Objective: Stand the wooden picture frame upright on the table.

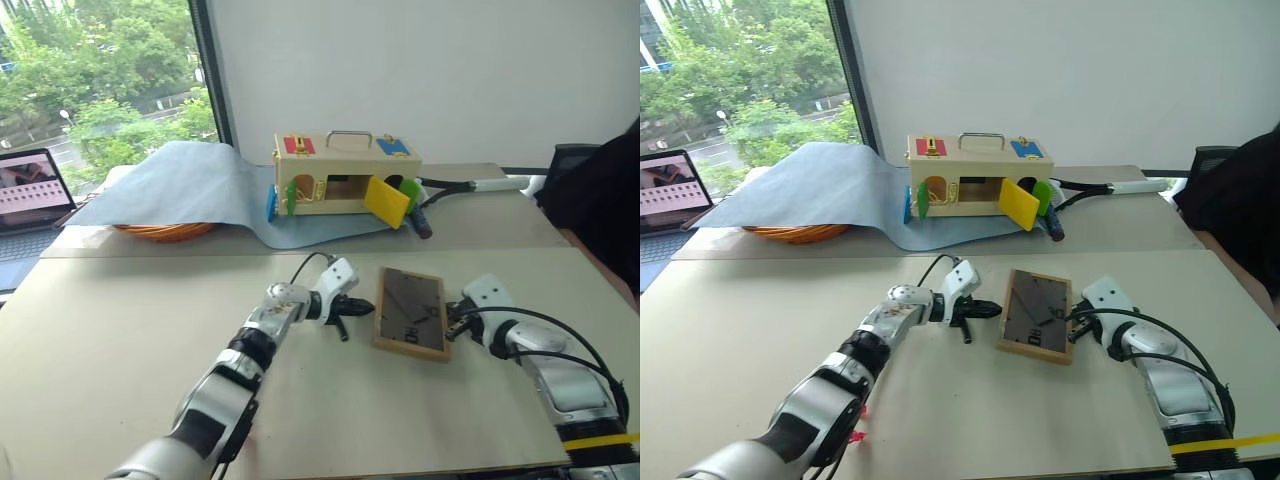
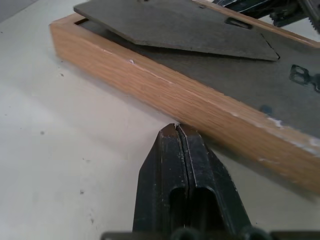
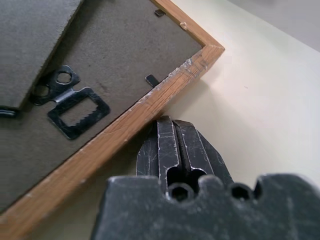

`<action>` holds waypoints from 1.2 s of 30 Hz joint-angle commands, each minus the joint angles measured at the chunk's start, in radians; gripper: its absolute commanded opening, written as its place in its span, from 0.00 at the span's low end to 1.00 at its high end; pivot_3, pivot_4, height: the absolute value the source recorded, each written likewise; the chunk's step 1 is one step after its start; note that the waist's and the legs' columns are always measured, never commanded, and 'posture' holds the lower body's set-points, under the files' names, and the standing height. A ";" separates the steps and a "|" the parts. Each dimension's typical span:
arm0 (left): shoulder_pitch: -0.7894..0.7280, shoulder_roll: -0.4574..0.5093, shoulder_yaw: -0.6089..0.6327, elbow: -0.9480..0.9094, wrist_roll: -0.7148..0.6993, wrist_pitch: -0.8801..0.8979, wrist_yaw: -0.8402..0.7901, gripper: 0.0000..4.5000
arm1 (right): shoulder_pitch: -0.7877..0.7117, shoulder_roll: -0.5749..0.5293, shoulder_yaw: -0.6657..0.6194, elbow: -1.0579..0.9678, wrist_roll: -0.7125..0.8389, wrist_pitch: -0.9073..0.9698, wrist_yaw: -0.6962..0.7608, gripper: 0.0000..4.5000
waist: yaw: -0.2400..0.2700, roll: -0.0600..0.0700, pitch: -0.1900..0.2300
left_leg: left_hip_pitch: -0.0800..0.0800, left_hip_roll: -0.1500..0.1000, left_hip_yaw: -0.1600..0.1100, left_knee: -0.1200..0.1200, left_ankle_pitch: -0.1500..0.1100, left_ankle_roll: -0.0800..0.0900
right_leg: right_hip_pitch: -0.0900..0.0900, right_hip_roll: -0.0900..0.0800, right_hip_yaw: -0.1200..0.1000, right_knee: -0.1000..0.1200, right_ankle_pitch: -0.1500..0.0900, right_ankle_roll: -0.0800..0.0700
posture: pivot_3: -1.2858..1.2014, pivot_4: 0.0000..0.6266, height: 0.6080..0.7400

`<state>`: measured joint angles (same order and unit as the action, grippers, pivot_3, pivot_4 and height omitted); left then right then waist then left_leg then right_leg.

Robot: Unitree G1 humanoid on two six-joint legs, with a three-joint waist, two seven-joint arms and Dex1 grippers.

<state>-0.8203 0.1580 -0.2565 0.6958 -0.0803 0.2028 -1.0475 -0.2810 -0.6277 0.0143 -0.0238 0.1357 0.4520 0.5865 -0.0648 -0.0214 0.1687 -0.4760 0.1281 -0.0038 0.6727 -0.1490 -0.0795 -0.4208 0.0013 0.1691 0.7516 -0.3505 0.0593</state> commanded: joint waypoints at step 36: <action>0.407 0.603 0.529 -0.691 -1.107 1.412 0.287 0.71 | 0.074 -0.166 0.083 -0.180 0.008 -0.125 0.321 0.00 | 0.006 -0.014 0.001 | 0.004 0.002 -0.001 -0.011 -0.001 -0.002 | -0.001 -0.001 -0.004 -0.002 -0.007 -0.005 | 0.52 0.24 0.45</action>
<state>-0.4226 0.7452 0.3296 -0.0136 -0.9998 1.6005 -0.8652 -0.2174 -0.7671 0.0778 -0.2222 0.1789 0.4193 0.8740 -0.0584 -0.0350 0.1698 -0.4731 0.1295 -0.0044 0.6614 -0.1496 -0.0811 -0.4225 0.0004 0.1646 0.7499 -0.3577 0.0545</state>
